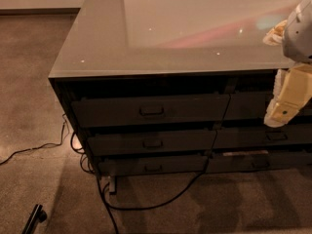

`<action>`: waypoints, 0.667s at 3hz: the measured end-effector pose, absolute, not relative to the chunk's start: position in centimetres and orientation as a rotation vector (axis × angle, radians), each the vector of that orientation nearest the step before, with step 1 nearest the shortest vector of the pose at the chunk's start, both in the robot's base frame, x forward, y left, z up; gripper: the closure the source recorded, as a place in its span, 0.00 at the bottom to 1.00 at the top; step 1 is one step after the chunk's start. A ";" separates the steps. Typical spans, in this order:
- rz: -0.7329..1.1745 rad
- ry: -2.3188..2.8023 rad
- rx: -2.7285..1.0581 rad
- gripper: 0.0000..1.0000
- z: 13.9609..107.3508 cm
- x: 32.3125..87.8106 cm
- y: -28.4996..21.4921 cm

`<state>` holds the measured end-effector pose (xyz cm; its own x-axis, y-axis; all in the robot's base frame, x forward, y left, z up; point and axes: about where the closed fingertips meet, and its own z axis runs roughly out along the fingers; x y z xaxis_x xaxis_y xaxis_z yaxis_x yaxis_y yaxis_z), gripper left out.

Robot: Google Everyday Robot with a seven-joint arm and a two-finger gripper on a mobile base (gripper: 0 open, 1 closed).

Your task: Open top drawer

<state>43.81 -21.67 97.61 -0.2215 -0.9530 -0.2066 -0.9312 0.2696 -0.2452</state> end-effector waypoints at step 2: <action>-0.112 2.168 -1.764 0.00 97.3 43.9 -21.0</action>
Offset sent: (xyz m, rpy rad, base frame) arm 0.0017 0.0147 -0.0124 -0.0001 -0.0554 0.1200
